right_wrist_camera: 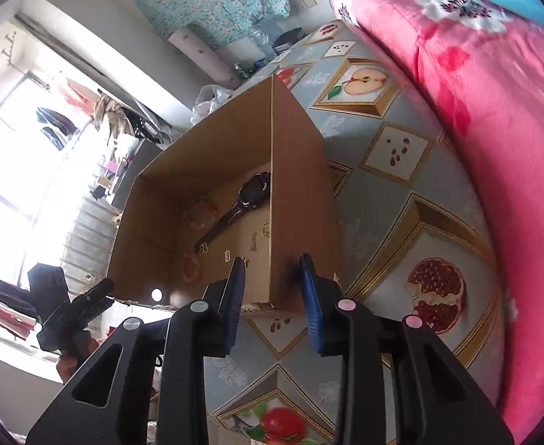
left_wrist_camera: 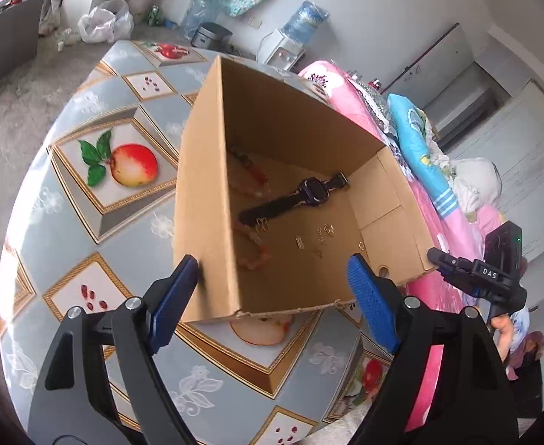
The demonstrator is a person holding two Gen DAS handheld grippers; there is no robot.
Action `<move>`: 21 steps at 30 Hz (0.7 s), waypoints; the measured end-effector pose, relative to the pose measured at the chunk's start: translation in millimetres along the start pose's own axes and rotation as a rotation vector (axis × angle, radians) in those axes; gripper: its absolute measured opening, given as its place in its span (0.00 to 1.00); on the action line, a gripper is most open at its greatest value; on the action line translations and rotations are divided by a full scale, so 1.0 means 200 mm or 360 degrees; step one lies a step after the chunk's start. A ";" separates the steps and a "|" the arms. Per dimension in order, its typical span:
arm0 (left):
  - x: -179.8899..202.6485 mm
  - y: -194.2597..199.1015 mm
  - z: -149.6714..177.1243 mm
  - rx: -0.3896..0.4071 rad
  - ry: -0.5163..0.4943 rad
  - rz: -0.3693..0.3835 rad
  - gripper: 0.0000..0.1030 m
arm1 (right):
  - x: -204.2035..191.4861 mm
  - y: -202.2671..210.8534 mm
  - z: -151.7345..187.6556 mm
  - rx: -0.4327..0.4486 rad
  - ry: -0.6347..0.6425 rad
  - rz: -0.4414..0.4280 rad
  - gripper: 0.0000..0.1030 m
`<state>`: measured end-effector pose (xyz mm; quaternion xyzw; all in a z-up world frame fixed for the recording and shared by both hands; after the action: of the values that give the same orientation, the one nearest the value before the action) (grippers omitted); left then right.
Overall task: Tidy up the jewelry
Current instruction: 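Withdraw both grippers from the box back over the table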
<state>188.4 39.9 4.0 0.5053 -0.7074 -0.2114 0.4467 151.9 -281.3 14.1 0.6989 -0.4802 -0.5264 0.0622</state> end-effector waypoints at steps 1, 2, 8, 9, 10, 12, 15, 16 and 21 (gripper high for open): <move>0.00 0.00 0.00 -0.0004 0.0004 -0.0004 0.79 | 0.01 -0.01 0.00 0.0007 -0.0008 -0.0013 0.30; 0.00 -0.01 0.01 -0.0009 0.0013 -0.0012 0.79 | 0.01 -0.01 0.00 0.0004 -0.0004 -0.0021 0.30; -0.01 -0.07 0.04 -0.0060 0.0052 -0.0076 0.79 | 0.05 -0.03 0.03 -0.0034 0.0001 -0.0030 0.31; -0.01 -0.07 0.04 -0.0056 0.0051 -0.0088 0.79 | 0.04 -0.03 0.03 -0.0032 0.0026 -0.0020 0.31; -0.01 -0.07 0.04 -0.0048 0.0046 -0.0105 0.79 | 0.04 -0.03 0.03 -0.0031 0.0032 -0.0021 0.31; 0.00 -0.06 0.05 -0.0041 0.0042 -0.0144 0.79 | 0.04 -0.03 0.04 -0.0038 0.0007 -0.0041 0.31; 0.00 -0.05 0.07 -0.0055 0.0068 -0.0165 0.79 | 0.04 -0.02 0.07 -0.0046 0.0001 -0.0050 0.31; 0.00 -0.05 0.08 -0.0062 0.0076 -0.0167 0.79 | 0.04 -0.01 0.08 -0.0046 -0.0009 -0.0057 0.31; -0.01 0.02 0.17 -0.0099 0.0096 -0.0148 0.79 | 0.04 0.04 0.16 -0.0046 -0.0043 -0.0081 0.31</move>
<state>158.8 37.7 -11.1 0.5296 -0.6625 -0.2384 0.4730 122.3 -278.7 -1.3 0.7027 -0.4554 -0.5441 0.0524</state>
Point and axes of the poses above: each gripper's, at about its wrist camera, not at the fingertips, and y roughly against the way its jaws point, x to its right, z to its underside, the point moved 7 cm from there along -y, roughly the way its jaws point, and after that the axes turned 9 degrees about -z, right-handed, at the moved point
